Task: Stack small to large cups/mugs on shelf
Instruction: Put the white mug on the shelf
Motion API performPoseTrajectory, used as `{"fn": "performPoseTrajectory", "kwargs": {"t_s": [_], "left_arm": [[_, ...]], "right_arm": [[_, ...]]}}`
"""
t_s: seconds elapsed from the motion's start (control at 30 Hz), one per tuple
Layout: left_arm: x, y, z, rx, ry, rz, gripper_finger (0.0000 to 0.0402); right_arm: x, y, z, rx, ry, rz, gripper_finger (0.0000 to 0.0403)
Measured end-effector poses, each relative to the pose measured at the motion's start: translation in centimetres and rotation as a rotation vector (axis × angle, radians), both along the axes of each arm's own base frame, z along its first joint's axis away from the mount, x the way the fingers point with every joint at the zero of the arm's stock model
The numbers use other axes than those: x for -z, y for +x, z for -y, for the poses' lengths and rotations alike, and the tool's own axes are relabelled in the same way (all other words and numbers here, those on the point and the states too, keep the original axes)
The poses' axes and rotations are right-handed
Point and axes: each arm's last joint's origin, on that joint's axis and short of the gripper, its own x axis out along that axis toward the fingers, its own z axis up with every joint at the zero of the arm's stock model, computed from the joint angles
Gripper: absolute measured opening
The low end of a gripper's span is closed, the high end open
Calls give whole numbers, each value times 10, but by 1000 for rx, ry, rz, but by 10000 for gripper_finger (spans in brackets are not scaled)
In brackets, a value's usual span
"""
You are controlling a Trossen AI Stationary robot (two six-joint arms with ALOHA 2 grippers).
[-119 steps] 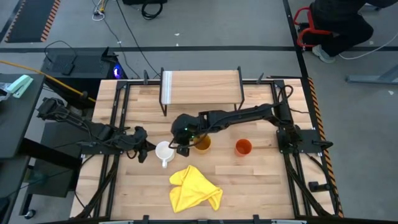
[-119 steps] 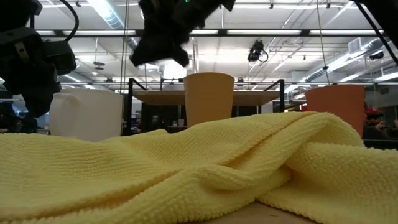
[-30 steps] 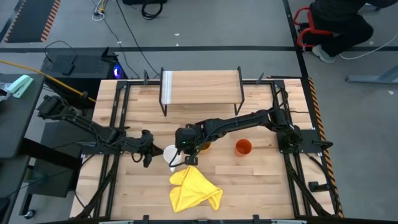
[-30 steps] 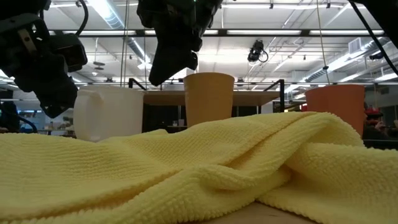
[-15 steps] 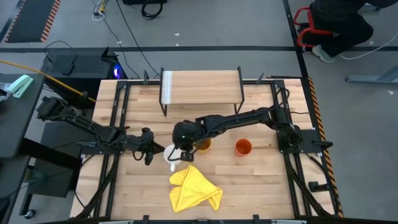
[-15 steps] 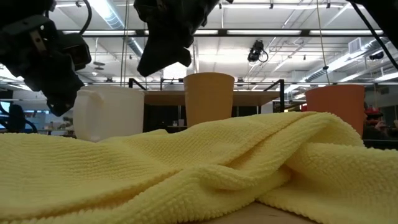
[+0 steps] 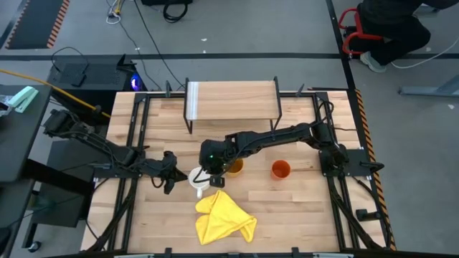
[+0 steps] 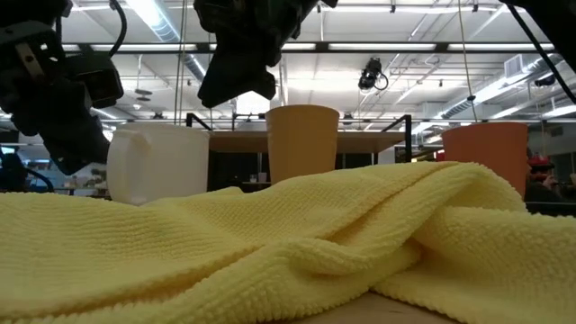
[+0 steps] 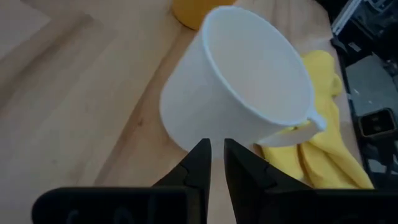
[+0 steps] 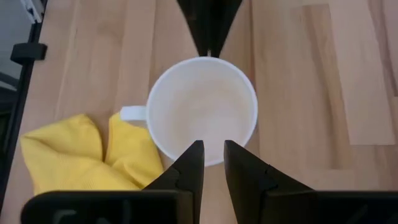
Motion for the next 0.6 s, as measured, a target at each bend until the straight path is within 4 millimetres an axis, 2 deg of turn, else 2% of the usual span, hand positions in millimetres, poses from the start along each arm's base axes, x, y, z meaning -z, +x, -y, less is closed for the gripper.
{"fn": "performPoseTrajectory", "kwargs": {"t_s": [0.6], "left_arm": [[-5, 4, -4, -23, 4, 59, 58]], "right_arm": [[0, 0, -5, 12, 4, 0, 71]]}}
